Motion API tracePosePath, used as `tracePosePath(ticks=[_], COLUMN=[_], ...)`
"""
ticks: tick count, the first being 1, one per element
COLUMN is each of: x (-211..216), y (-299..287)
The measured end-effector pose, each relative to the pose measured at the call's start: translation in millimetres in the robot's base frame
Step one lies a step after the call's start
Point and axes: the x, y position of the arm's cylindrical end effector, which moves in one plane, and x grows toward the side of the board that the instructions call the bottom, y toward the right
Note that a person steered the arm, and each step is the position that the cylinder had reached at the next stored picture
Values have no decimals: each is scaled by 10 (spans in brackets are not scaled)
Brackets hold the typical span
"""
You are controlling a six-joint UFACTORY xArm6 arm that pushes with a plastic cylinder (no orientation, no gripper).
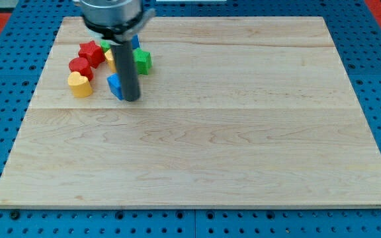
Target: Place the arm to the top center of the board
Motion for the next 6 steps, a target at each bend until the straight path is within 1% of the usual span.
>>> tracePosePath(ticks=[1,2,3,4,5,6], x=[-18,-21,-450,-960,-1144,-1559], y=[30,996,1744,2051,2057,2057])
